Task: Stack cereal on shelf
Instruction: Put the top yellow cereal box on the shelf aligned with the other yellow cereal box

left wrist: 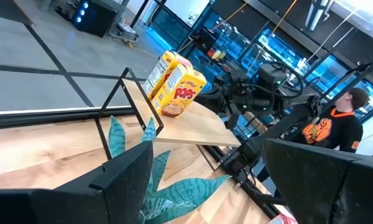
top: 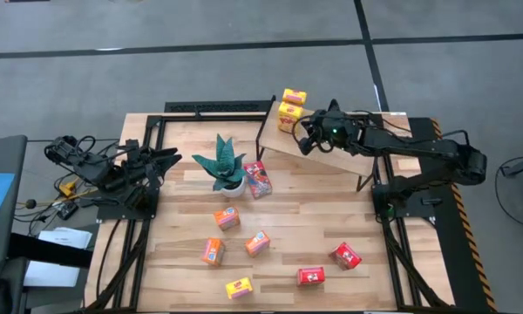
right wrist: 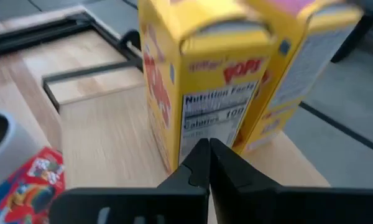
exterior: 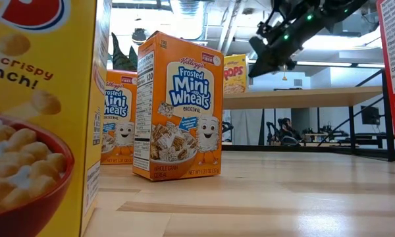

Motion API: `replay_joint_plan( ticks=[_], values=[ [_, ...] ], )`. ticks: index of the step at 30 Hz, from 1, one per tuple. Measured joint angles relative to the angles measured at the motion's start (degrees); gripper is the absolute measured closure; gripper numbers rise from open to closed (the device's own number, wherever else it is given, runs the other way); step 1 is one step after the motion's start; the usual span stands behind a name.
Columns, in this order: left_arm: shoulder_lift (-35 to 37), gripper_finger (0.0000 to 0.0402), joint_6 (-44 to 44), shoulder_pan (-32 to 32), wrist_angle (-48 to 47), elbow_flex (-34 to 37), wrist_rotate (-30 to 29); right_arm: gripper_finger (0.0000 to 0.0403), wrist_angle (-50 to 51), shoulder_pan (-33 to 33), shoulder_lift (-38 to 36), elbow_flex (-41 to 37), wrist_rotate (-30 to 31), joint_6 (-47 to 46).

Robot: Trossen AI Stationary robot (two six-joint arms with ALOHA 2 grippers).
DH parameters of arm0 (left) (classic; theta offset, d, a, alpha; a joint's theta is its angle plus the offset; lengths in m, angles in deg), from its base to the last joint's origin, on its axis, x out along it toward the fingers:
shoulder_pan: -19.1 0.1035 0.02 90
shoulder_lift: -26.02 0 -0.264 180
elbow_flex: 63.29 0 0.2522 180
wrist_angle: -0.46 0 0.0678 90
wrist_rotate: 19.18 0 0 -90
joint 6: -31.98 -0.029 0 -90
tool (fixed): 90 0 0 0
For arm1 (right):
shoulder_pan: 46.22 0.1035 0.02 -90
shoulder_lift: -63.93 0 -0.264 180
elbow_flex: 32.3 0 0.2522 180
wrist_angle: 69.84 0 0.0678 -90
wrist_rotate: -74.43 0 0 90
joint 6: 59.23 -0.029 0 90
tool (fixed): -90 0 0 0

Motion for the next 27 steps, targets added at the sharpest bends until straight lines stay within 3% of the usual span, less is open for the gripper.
replay_joint_plan(
  ticks=[5,10,16,21,27],
  values=[
    [0.0,0.0109,0.0,0.0,-0.2,0.0,0.0,0.0392,-1.4,-0.8,1.4,0.0,-1.6,0.0],
    [0.0,0.0109,0.0,0.0,-0.4,0.0,-0.8,0.0377,-1.0,-1.5,1.3,0.0,-1.5,0.0],
    [0.0,0.0109,0.0,0.0,-0.4,0.0,-0.9,0.0365,1.3,-1.3,-3.7,0.7,-1.5,0.4],
    [0.0,0.0109,0.0,0.0,-0.4,0.0,-1.2,0.0383,3.8,0.8,-7.7,1.6,-3.3,0.0],
    [0.0,0.0109,-0.2,0.0,-0.5,0.0,-2.0,0.0395,2.8,4.1,-4.5,1.6,-4.0,0.1]
  ],
)
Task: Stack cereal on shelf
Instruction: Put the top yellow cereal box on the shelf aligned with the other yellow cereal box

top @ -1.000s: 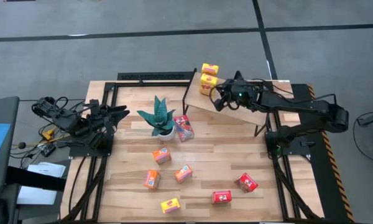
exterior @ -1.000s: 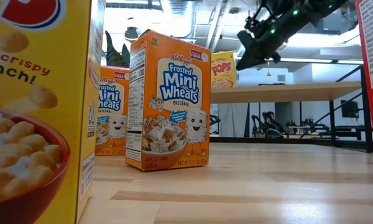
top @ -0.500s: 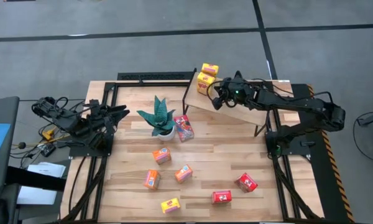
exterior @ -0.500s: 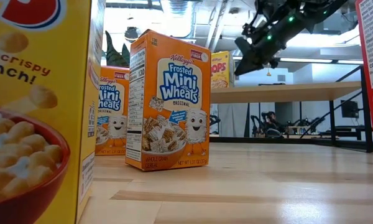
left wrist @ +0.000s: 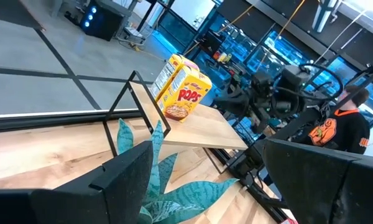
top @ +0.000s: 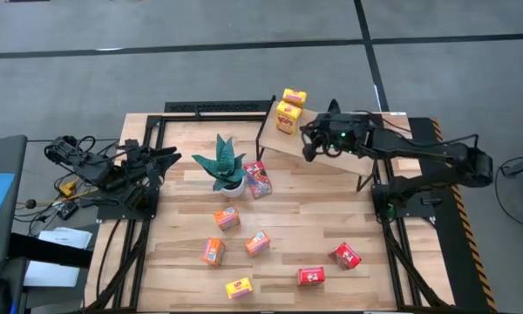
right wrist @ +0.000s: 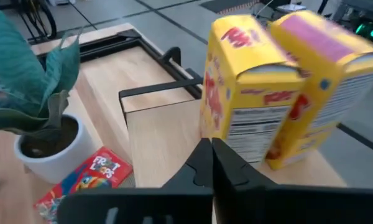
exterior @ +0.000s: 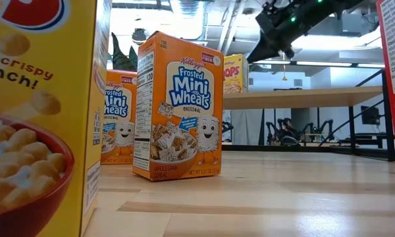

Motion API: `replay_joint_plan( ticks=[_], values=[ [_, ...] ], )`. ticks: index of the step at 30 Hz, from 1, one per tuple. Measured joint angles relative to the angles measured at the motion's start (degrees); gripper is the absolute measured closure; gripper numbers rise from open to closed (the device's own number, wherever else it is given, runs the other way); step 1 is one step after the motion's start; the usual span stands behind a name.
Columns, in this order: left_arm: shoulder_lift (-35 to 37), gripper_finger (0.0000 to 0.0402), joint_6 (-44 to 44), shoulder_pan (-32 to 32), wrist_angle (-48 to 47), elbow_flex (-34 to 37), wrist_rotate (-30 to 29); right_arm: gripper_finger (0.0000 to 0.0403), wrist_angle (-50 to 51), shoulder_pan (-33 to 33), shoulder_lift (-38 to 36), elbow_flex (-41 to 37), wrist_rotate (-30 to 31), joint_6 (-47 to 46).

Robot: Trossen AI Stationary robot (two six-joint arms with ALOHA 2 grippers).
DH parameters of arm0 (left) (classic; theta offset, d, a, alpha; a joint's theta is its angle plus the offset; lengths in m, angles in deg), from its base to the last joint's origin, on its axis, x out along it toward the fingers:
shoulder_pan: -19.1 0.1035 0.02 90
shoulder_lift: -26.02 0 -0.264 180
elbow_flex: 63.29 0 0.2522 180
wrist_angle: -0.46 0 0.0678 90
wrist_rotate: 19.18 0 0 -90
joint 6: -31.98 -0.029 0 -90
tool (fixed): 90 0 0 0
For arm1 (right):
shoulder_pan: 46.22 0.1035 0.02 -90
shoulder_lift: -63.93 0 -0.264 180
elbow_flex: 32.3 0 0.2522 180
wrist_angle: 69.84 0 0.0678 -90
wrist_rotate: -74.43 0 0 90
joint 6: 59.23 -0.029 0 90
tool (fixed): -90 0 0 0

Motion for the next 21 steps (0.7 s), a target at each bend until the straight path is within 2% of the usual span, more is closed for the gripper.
replay_joint_plan(
  ticks=[6,11,16,21],
  values=[
    [0.0,0.0109,0.0,0.0,0.0,0.0,-0.2,0.037,-4.2,0.7,5.6,0.0,0.1,-1.2],
    [0.0,0.0109,0.0,0.0,-0.1,0.0,-0.2,0.0379,-7.4,0.5,8.5,0.0,0.2,-1.1],
    [0.0,0.0109,0.1,0.0,-0.1,0.0,-0.2,0.0394,-7.7,-0.7,8.9,0.0,1.7,-0.6],
    [0.0,0.0109,0.2,0.0,-0.6,0.0,-0.2,0.0377,-7.4,-1.8,8.4,0.0,1.9,-0.4]
  ],
)
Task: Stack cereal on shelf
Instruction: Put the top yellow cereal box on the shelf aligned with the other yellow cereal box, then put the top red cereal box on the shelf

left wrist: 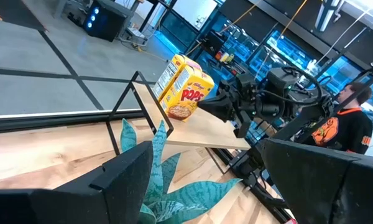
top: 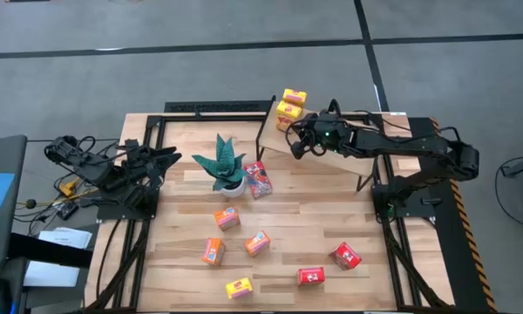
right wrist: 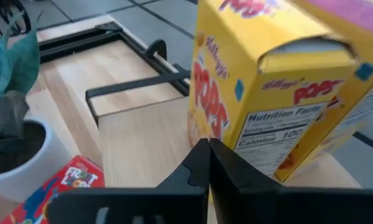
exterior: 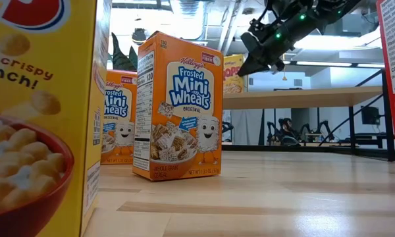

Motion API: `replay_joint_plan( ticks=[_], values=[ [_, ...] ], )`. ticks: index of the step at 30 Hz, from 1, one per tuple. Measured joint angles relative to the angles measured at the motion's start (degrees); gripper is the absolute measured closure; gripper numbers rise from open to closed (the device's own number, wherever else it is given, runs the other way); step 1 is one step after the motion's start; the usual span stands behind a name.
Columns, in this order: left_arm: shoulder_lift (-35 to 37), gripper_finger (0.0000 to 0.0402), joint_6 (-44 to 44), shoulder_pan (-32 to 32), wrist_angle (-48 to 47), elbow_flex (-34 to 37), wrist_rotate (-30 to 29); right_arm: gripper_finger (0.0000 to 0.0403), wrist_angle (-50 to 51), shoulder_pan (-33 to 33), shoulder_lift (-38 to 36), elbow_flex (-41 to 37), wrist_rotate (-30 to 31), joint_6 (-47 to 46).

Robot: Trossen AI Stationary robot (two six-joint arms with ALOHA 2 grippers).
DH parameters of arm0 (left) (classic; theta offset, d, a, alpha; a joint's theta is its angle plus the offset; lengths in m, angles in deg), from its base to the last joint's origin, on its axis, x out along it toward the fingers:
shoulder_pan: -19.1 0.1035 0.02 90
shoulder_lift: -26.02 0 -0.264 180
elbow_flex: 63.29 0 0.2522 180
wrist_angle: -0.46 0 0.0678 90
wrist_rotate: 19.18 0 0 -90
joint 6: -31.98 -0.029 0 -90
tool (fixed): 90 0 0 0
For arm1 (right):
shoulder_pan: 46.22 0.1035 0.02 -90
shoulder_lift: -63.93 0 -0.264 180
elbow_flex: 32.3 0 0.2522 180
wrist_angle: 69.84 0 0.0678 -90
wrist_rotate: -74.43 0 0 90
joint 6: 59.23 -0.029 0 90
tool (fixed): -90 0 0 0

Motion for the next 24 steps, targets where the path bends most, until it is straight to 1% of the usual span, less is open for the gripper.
replay_joint_plan(
  ticks=[3,6,10,13,16,19,21,24],
  values=[
    [0.0,0.0109,0.0,0.0,0.0,0.0,0.0,0.0365,0.5,0.0,0.0,0.0,0.8,-0.3],
    [0.0,0.0109,0.0,0.0,0.0,0.0,0.0,0.0364,0.5,0.3,-0.2,0.0,0.8,-0.3],
    [0.0,0.0109,0.0,0.0,0.0,0.0,0.0,0.0373,0.7,1.3,-2.0,0.0,0.8,0.1],
    [0.0,0.0109,0.1,0.0,0.0,0.0,0.0,0.0382,1.0,3.2,-5.1,0.0,0.1,0.2],
    [0.0,0.0109,0.4,0.0,0.0,0.0,0.2,0.0385,0.8,6.7,-7.8,0.0,-4.3,0.2],
    [0.0,0.0109,0.4,0.0,0.0,0.0,0.2,0.0384,1.8,12.3,-6.9,0.0,-5.0,0.2],
    [0.0,0.0109,0.5,0.0,0.0,0.0,0.2,0.0386,3.0,16.2,-4.6,0.0,-3.9,0.2],
    [0.0,0.0109,0.8,0.0,0.0,0.0,0.2,0.0395,-0.4,21.0,0.4,-2.0,1.5,-1.3]
  ],
)
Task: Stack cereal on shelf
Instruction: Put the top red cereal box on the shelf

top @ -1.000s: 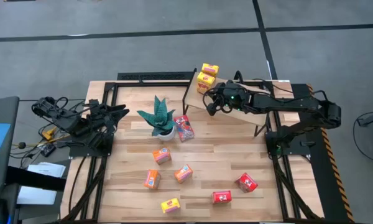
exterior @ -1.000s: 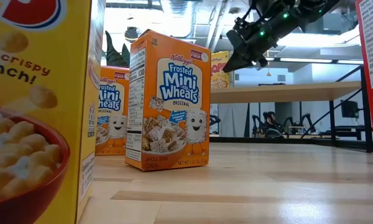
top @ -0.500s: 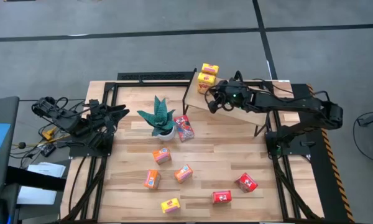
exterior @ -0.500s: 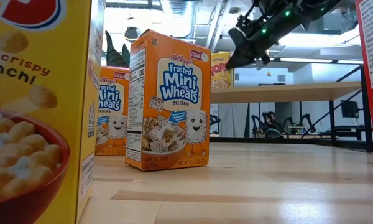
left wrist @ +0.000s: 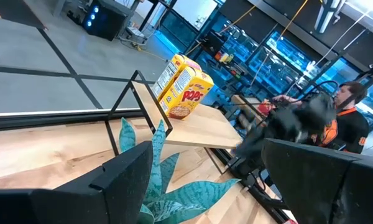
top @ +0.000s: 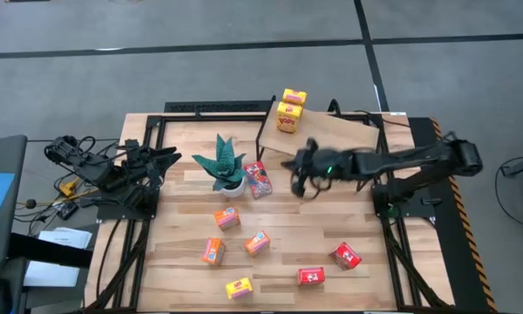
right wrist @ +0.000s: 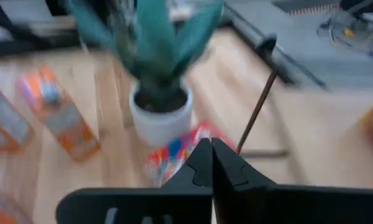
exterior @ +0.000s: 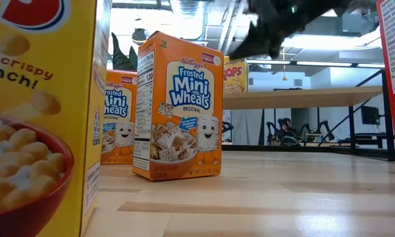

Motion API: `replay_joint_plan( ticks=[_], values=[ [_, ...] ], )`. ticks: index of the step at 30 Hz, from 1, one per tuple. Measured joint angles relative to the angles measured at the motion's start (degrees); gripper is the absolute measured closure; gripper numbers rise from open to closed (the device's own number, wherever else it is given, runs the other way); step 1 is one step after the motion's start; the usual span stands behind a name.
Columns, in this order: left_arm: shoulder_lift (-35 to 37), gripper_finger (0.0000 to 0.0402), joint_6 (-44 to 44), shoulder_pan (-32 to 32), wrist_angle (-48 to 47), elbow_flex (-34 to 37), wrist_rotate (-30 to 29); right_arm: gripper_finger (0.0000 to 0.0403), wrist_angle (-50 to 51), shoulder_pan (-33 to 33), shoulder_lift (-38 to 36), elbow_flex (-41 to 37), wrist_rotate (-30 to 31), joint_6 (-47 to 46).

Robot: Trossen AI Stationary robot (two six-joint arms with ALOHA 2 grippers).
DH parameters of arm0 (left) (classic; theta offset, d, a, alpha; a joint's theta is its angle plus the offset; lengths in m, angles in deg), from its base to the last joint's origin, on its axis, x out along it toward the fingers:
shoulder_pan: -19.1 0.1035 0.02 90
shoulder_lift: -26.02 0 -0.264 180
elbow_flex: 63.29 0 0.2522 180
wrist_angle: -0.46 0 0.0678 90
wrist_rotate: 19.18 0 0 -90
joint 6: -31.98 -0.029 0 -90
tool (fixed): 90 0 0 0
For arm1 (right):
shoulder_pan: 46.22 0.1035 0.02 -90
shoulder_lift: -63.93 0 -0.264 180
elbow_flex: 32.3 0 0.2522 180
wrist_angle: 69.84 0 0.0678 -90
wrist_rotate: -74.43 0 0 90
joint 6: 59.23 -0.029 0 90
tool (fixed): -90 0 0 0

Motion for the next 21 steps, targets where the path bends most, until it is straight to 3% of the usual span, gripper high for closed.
replay_joint_plan(
  ticks=[7,21],
  values=[
    [0.0,0.0109,1.3,0.0,-0.3,0.0,0.2,0.0396,-17.0,4.4,11.5,-3.7,5.5,-6.6],
    [0.0,0.0109,3.5,0.0,-2.0,0.0,0.2,0.0396,-20.4,8.4,25.7,-0.4,9.8,-12.2]
  ],
)
